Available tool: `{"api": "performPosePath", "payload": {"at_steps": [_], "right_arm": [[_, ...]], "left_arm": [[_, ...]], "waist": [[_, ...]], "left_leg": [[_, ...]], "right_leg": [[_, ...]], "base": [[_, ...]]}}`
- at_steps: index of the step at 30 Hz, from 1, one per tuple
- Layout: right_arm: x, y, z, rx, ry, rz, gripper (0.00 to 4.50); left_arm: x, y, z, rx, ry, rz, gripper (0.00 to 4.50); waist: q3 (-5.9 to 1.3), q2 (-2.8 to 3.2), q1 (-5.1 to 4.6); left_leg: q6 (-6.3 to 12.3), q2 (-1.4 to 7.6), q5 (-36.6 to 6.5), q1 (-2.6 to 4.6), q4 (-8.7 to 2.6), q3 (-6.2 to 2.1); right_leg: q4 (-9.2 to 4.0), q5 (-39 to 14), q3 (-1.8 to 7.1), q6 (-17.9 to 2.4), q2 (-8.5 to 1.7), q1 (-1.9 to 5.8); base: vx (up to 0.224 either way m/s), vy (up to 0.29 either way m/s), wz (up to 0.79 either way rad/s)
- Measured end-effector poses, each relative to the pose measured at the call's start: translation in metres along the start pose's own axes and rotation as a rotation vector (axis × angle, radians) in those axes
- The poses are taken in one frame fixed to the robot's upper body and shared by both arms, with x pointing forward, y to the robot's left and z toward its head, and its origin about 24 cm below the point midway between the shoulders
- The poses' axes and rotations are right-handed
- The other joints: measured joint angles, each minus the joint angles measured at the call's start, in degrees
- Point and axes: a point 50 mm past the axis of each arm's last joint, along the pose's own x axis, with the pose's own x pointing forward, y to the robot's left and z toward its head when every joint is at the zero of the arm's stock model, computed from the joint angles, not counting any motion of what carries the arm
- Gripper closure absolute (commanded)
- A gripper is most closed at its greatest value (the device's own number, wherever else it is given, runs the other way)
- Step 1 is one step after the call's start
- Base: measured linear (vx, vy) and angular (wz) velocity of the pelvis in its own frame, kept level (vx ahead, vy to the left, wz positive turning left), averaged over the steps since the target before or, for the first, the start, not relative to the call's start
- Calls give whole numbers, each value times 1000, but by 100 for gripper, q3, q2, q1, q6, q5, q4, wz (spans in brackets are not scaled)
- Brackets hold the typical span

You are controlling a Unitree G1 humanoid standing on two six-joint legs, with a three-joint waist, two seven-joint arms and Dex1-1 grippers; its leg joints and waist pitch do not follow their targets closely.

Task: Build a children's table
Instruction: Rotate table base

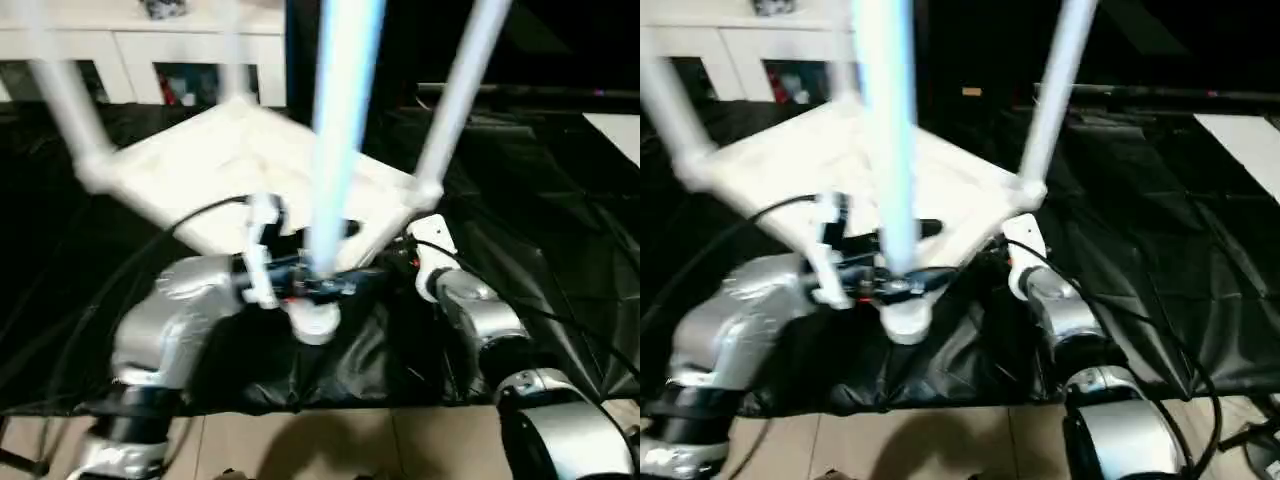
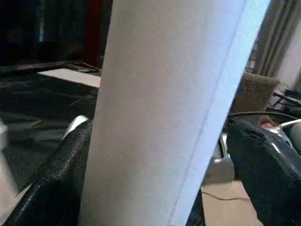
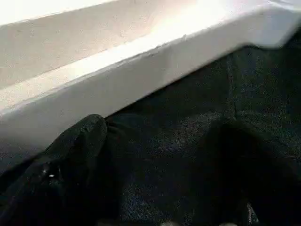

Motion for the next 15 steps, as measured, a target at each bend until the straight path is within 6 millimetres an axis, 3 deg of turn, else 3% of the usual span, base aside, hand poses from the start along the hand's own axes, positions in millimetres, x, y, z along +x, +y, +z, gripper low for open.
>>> {"api": "performPosePath", "payload": {"at_steps": [6, 15], "right_arm": [[2, 1, 2, 4, -10, -4, 2], [-1, -7, 6, -24, -59, 15, 2]], "left_arm": [[32, 5, -1, 91, -1, 10, 5], [42, 20, -10, 166, 15, 121, 5]], "waist": [[-4, 63, -19], [0, 143, 35]], "left_leg": [[1, 4, 0, -17, -1, -9], [2, 6, -1, -40, 3, -28]], "right_leg": [[-4, 0, 0, -4, 12, -2], [-10, 0, -2, -10, 27, -5]], "base": [[0, 0, 0], [0, 0, 0]]}}
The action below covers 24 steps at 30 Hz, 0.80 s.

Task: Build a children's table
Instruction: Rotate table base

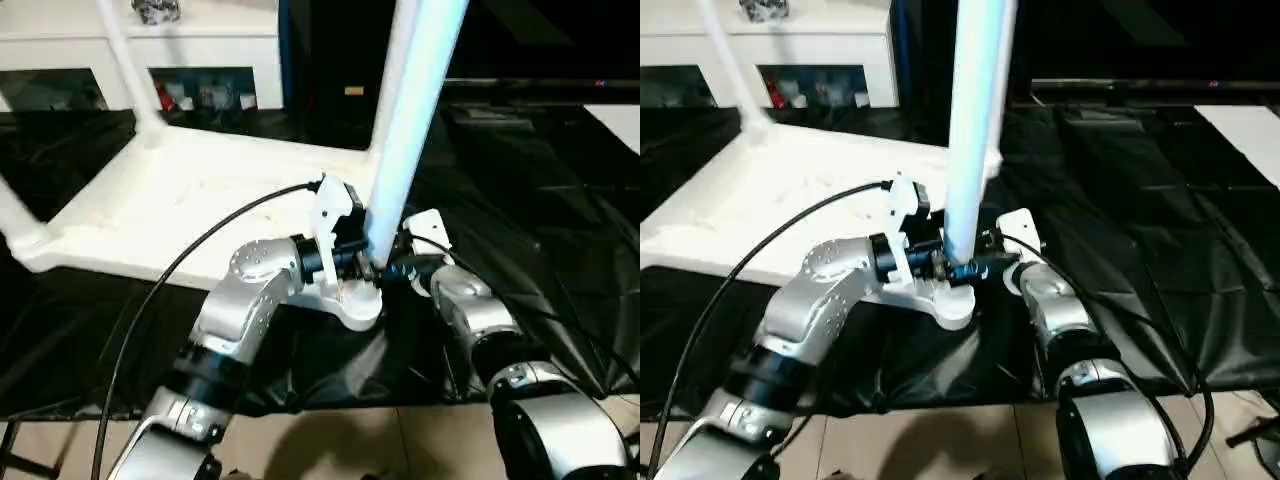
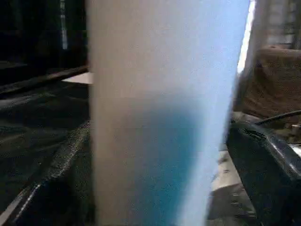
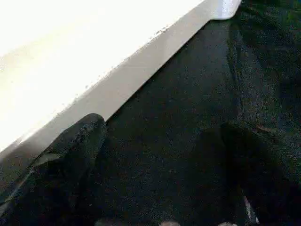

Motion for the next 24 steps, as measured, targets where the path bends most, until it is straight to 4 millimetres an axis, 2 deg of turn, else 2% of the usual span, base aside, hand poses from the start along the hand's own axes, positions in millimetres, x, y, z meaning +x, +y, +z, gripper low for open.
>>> {"api": "performPosePath", "payload": {"at_steps": [3, 6, 7, 11, 13, 16, 17, 21, 22, 24], "right_arm": [[-4, -7, -2, -18, -13, 11, 2], [-13, -20, -3, -49, -19, 21, 2], [-19, -27, -1, -83, -38, 57, 2], [-51, -54, 1, -228, -43, 187, 2], [-59, -54, 3, -267, -35, 253, 0], [-67, -48, 3, -326, -7, 370, 0], [-70, -46, 3, -345, 4, 409, 0], [-88, -43, 3, -386, 62, 529, 0], [-91, -42, 4, -392, 70, 549, 0], [-96, -39, 8, -391, 74, 589, 0]], "left_arm": [[1, 7, -2, 47, 18, 41, 5], [-10, 15, -7, 61, 58, 33, 5], [-16, 17, -10, 63, 88, -21, 5], [-62, 37, -19, 42, 249, -123, 5], [-75, 43, -25, 32, 328, -147, 21], [-76, 49, -31, 94, 459, -188, 21], [-77, 52, -33, 122, 513, -192, 49], [-84, 62, -42, 178, 665, -174, 64], [-86, 63, -44, 171, 684, -171, 92], [-86, 63, -46, 162, 699, -181, 102]], "waist": [[-2, 22, 52], [-1, 41, 89], [-1, 40, 105], [-2, 42, 145], [-2, 42, 156], [-2, 48, 211], [-3, 51, 236], [-5, 62, 274], [-7, 65, 276], [-12, 84, 275]], "left_leg": [[0, 0, 0, 0, 3, -1], [1, 0, 0, -2, 2, -1], [2, 0, 0, -3, 1, -1], [2, 5, 0, -10, 0, -1], [4, 6, -1, -3, 4, -1], [4, 5, -1, 6, 13, -4], [4, 5, -1, 7, 14, -6], [10, 4, -5, 2, 12, -12], [13, 4, -7, 0, 11, -14], [23, 4, -13, -9, 13, -15]], "right_leg": [[0, 1, 0, -1, 0, 1], [-1, 1, 0, -1, 0, -1], [-2, 0, -5, 0, 2, -3], [-7, -2, -7, 2, 9, -5], [-9, 0, -7, 0, 9, -5], [-14, 8, -6, 1, 8, -4], [-15, 8, -6, 1, 7, -2], [-32, 9, -12, 5, 8, 4], [-37, 10, -12, 5, 8, 4], [-52, 16, -13, 5, 8, 4]], "base": [[0, 0, 0], [0, 0, 0], [0, 0, 0], [0, 0, 0], [0, 0, 0], [0, 0, 0], [0, 0, 0], [0, 0, 0], [0, 0, 0], [0, 0, 0]]}}
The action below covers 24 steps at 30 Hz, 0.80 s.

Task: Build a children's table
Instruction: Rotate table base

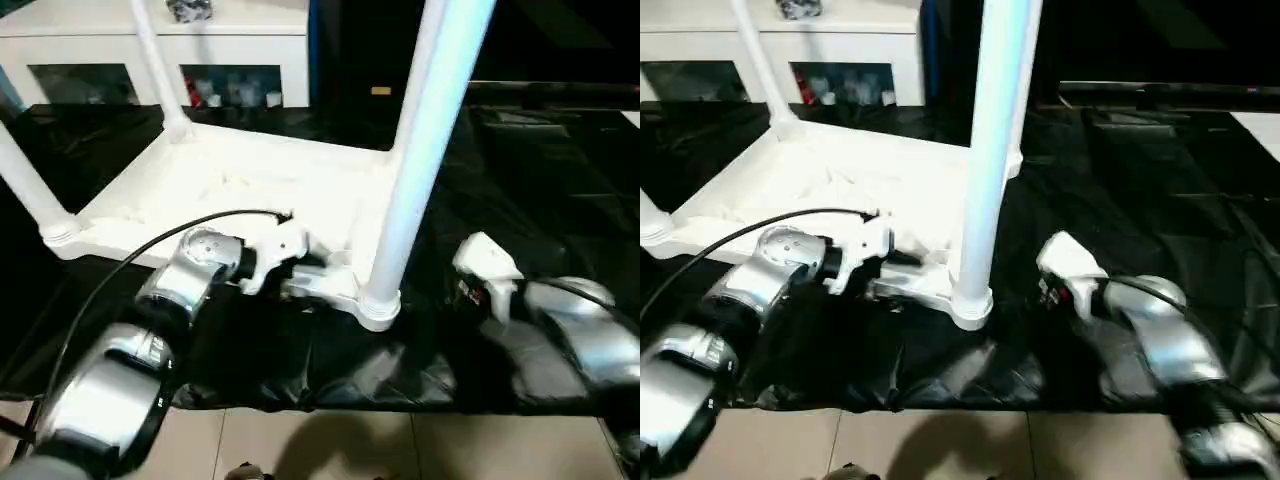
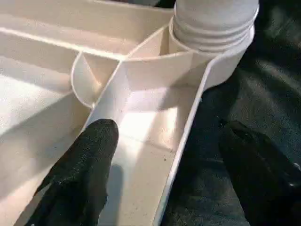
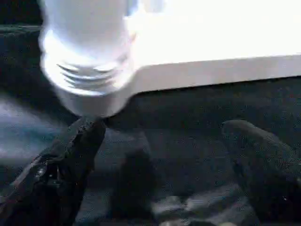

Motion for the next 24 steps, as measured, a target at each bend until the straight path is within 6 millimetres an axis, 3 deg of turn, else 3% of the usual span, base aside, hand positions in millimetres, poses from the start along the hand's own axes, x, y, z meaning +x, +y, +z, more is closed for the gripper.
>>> {"api": "performPosePath", "payload": {"at_steps": [6, 15, 24], "right_arm": [[-3, 10, 14, 9, -29, 74, 0], [-9, 22, 15, 55, -8, 153, 0], [-11, 25, 17, 83, -2, 168, 0]], "left_arm": [[7, 3, 5, 37, 28, -27, 152], [12, 3, 4, 10, 35, -37, 224], [13, 3, 3, -14, 39, -45, 312]], "waist": [[-34, 66, 21], [-53, 101, 111], [-62, 125, 118]], "left_leg": [[15, -1, -9, -39, 6, -2], [15, 0, -7, -38, 11, -5], [16, -1, -9, -41, 11, -6]], "right_leg": [[-19, 4, -8, 0, -2, -1], [-22, 12, -10, 10, -3, 2], [-30, 12, -12, 11, -3, 2]], "base": [[0, 0, 0], [0, 0, 0], [0, 0, 0]]}}
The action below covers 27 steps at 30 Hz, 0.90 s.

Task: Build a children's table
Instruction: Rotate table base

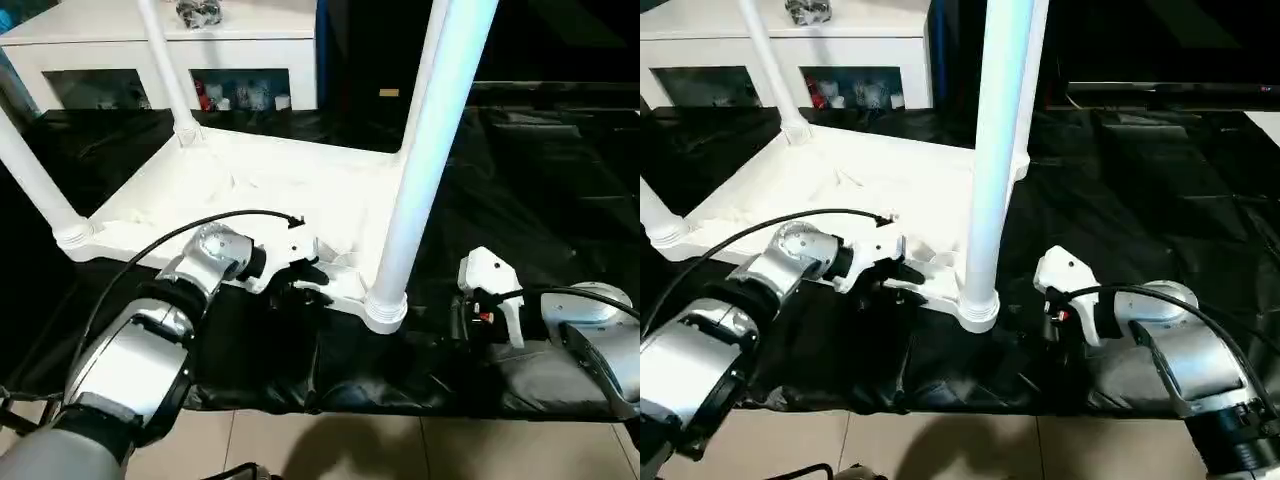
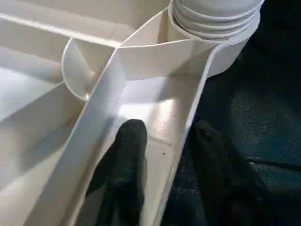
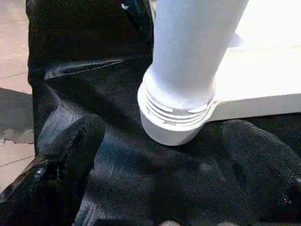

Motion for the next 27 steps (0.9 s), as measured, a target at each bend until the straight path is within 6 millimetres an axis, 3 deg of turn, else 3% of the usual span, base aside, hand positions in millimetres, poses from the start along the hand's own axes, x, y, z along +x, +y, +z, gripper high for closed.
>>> {"api": "performPosePath", "payload": {"at_steps": [10, 19, 27], "right_arm": [[0, 1, 3, -12, -4, -1, 0], [1, 1, 4, -6, -12, 2, 0], [18, -3, 1, 26, -49, -88, 0]], "left_arm": [[2, -1, 2, 12, 21, -38, 392], [6, -3, 5, 14, 28, -82, 443], [5, -2, 1, -44, 24, -32, 448]], "waist": [[-2, 6, -12], [-2, 6, -96], [-9, 15, -154]], "left_leg": [[1, 0, -2, 0, 0, -1], [8, 1, -6, -2, -2, 3], [6, 0, -3, 9, -2, 2]], "right_leg": [[-2, 0, 0, 1, 0, 1], [-5, -2, 0, 4, 1, 1], [-3, 3, 1, 4, 1, 9]], "base": [[0, 0, 0], [0, 0, 0], [0, 0, 0]]}}
